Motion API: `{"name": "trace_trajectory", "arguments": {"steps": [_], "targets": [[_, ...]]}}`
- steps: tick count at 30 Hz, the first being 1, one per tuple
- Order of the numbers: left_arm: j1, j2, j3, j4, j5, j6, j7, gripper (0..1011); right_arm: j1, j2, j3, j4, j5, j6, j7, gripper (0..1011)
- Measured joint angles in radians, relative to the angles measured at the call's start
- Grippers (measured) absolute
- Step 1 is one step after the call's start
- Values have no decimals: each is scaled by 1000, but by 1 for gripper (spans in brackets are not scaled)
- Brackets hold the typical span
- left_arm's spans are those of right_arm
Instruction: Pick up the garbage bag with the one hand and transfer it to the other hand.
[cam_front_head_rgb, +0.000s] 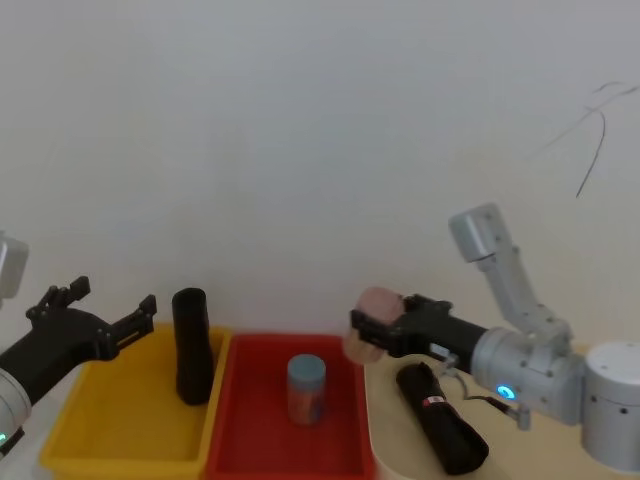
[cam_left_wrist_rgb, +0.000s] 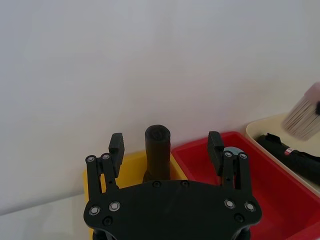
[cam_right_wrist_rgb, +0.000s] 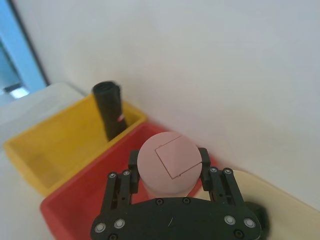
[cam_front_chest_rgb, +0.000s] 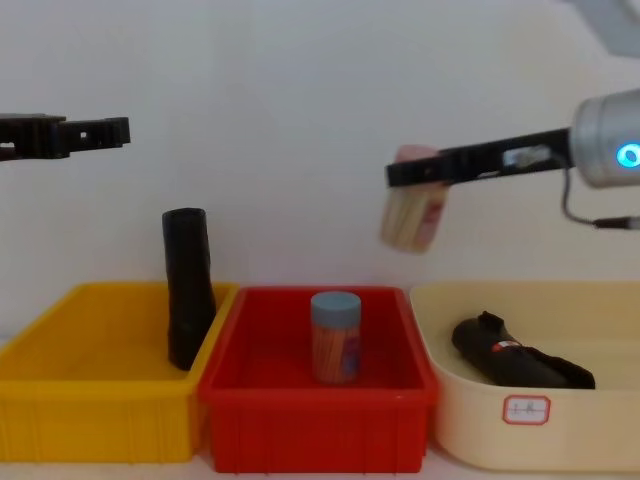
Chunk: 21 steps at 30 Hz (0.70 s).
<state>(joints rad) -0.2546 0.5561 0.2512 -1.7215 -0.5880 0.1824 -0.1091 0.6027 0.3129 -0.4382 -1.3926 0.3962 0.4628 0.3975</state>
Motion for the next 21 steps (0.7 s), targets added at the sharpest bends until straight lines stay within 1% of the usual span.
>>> {"name": "trace_trajectory", "arguments": {"steps": [4,6,7,8,10,13,18,21], "targets": [[0,0,0,0,0,0,0,1002,-36,23,43,-54,11,12,-45,663],[0,0,0,0,0,0,0,1002,-53,33,61,-74,13,20,-68,663],[0,0,0,0,0,0,0,1002,-53,33,61,-74,13,20,-68,663],[0,0,0,0,0,0,0,1001,-65,41,75,-87,13,25,-83,663],[0,0,0,0,0,0,0,1002,-83,51,90,-100,13,35,-103,663],[0,0,0,0,0,0,0,1002,-107,63,111,-111,13,45,-132,663],[0,0,0,0,0,0,0,1002,-146,82,139,-109,4,63,-174,663],[0,0,0,0,0,0,0,1002,-159,89,148,-100,-1,67,-188,663]]}}
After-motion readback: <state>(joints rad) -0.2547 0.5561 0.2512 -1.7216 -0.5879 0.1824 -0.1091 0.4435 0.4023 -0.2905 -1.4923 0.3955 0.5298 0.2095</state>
